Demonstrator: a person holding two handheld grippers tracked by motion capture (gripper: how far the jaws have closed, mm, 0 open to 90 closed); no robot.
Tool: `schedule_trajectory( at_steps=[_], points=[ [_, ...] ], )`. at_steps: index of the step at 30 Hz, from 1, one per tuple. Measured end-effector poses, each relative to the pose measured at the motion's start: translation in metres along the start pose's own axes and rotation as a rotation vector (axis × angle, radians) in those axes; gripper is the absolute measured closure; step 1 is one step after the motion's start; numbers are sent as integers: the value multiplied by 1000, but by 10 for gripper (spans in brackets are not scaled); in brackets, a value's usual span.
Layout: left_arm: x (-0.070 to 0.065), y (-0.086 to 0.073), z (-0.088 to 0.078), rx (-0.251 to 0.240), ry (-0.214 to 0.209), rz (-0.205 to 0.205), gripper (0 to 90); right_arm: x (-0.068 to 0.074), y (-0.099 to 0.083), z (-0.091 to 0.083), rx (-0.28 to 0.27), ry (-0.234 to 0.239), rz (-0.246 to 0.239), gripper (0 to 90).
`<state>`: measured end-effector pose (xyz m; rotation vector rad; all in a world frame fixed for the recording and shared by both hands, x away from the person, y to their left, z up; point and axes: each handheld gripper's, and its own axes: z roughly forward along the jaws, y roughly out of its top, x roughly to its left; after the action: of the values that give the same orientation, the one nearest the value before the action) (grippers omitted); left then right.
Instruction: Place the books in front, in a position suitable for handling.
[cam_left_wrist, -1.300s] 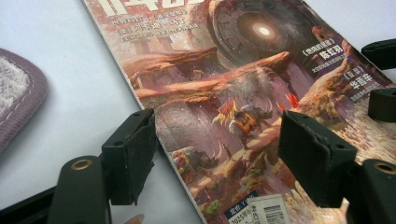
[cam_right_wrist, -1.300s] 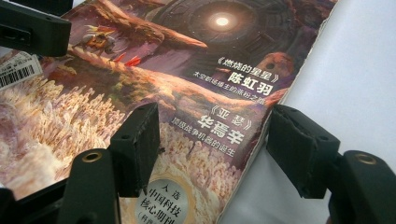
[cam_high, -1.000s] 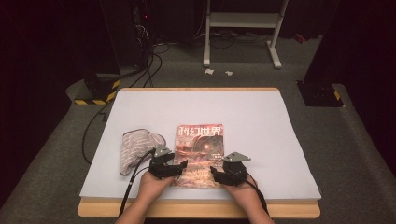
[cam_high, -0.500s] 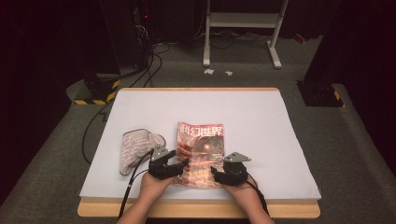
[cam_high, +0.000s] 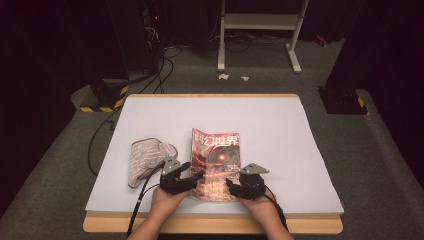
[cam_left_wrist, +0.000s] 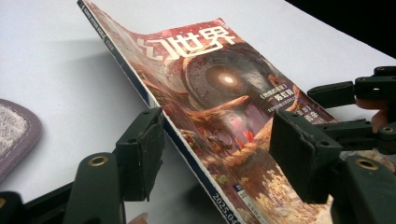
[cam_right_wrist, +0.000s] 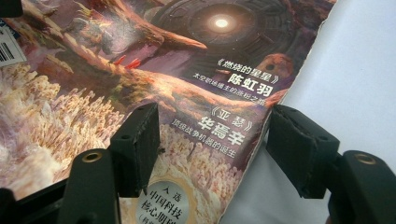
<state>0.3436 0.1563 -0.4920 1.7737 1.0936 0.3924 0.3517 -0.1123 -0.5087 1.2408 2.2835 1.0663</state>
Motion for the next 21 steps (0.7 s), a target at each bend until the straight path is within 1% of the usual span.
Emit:
schedule_trajectory(
  at_steps=[3, 7, 9, 10, 11, 12, 15, 19, 21],
  points=[
    [0, -1, -1, -1, -1, -1, 358, 0, 0, 0, 0, 1, 0, 347],
    [-1, -2, -1, -2, -27, -7, 369, 0, 0, 0, -1, 0, 3, 348],
    [-3, -2, -1, -2, -34, -1, 373, 0, 0, 0, -1, 1, 2, 348],
    [-2, -3, 1, 25, -77, -12, 401, -1, 0, 0, -1, 0, 2, 347],
    [-4, -4, 4, 42, -99, -13, 409, -1, 0, 0, -1, 0, 3, 348],
    [-6, -5, 4, 37, -89, 1, 411, -1, 0, 0, -2, 1, 2, 348],
    [-6, -2, -1, 11, -95, -2, 403, -1, 0, 0, -2, 3, 2, 348],
    [-8, -3, -6, 13, -71, 27, 381, -1, -1, 0, -3, 8, -1, 348],
    [-8, -3, -8, 13, -72, 28, 375, -1, -1, 0, -3, 8, -1, 348]
  ],
)
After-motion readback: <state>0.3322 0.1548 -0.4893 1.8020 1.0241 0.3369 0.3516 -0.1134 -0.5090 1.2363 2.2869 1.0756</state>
